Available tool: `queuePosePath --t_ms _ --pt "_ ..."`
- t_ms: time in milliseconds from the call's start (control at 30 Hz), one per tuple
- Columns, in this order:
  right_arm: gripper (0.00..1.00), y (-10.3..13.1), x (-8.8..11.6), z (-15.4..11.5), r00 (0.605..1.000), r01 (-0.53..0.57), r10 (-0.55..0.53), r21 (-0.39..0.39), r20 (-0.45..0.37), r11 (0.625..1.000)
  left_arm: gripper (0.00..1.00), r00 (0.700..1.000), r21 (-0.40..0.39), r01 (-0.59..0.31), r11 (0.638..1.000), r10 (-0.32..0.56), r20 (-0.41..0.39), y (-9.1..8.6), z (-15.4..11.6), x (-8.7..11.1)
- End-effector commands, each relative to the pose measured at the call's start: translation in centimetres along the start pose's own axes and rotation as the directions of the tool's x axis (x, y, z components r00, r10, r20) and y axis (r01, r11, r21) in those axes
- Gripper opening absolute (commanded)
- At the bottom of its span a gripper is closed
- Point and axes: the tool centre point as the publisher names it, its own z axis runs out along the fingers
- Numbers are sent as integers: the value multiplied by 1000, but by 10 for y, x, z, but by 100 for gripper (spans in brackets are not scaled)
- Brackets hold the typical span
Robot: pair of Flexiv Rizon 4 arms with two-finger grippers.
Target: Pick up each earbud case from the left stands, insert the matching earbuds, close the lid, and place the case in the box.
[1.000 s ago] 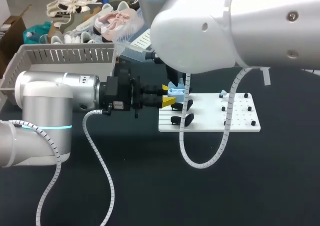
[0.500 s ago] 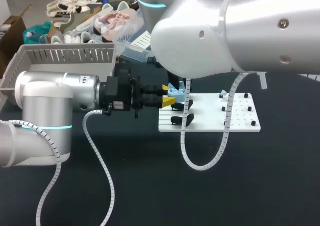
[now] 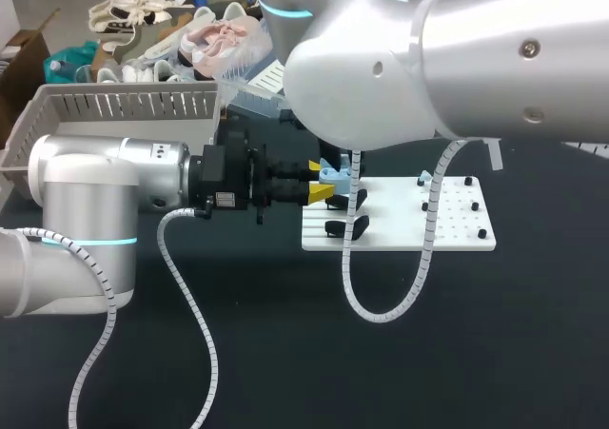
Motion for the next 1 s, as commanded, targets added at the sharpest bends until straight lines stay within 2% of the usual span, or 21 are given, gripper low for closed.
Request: queuePosePath --t_ms 33,700,733,767,900,1000 --pt "0 0 0 1 1000 -2 2 3 -2 1000 0 1000 -4 -1 1000 1 0 -1 0 0" --pt "0 -1 2 8 1000 -19 19 12 -4 1000 0 1000 -4 -1 1000 1 0 -1 0 0" --pt "16 -1 2 8 1000 -21 21 14 -3 1000 0 1000 -4 -1 1000 1 0 -1 0 0" --pt "25 -1 2 8 1000 -22 22 15 -3 1000 0 1000 -4 -1 1000 1 0 -1 0 0" --pt "44 -1 3 8 1000 -28 28 16 -1 999 0 1000 -4 -1 1000 1 0 -1 0 0" --pt "46 -1 4 5 1000 -29 29 15 4 999 0 1000 -4 -1 1000 1 0 -1 0 0"
